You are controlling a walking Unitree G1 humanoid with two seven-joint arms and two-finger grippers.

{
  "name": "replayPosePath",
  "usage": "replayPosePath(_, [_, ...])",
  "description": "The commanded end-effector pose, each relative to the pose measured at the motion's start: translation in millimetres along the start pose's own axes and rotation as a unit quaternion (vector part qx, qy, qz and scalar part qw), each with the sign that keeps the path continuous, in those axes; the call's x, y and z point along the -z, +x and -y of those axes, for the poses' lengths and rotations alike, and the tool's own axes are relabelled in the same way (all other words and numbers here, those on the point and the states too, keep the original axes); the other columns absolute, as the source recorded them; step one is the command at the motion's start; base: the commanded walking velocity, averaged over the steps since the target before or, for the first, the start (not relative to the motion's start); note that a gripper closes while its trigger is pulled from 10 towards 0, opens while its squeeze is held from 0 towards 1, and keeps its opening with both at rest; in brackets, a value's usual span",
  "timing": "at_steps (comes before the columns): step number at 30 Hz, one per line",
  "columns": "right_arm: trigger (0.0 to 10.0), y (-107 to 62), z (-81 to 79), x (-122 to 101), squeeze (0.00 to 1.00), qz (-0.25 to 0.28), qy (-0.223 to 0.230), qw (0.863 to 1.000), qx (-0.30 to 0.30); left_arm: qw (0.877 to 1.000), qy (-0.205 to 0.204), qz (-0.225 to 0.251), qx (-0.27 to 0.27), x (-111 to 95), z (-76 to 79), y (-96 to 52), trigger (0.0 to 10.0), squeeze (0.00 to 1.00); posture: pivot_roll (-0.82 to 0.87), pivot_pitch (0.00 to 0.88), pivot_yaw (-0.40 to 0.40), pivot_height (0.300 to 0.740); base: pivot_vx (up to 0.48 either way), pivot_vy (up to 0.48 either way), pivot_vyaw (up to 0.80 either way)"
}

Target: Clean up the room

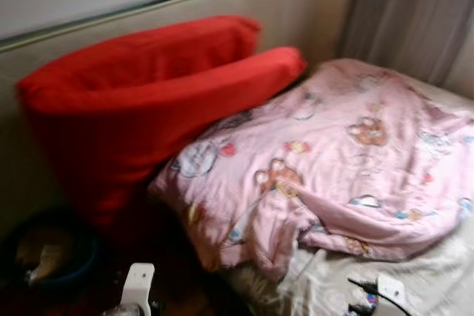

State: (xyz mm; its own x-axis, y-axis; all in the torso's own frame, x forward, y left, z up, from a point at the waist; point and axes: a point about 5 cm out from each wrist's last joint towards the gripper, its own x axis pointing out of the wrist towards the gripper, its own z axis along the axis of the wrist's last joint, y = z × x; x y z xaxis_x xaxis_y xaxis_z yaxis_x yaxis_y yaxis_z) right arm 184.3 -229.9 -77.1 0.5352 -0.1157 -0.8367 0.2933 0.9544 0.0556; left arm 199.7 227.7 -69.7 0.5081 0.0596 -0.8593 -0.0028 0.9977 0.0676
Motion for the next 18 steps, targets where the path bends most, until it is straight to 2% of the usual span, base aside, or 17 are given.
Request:
replayPosePath(1, [10.0, -0.9, 4.7, 3.5, 0.00, -0.005, 0.004, 1.000, 0.005, 1.000, 0.006, 0.004, 0.004, -4.1, 2.6, 0.5, 10.0, 0.00, -0.11, 0.000, -0.010, 0.740, 0.000, 0.000, 0.80])
replayPosePath(5, [10.0, -0.9, 4.3, 3.4, 0.00, -0.002, 0.018, 1.000, 0.004, 1.000, 0.001, 0.003, 0.005, -4.2, 3.2, 0.6, 10.0, 0.00, -0.10, 0.000, -0.011, 0.740, 0.000, 0.000, 0.56])
replayPosePath(18, [10.0, -0.9, 4.2, 3.3, 0.00, 0.001, 0.028, 1.000, 0.005, 1.000, 0.007, -0.001, 0.005, -3.9, 2.8, 0.6, 10.0, 0.00, -0.10, 0.000, -0.010, 0.740, 0.000, 0.467, 0.00])
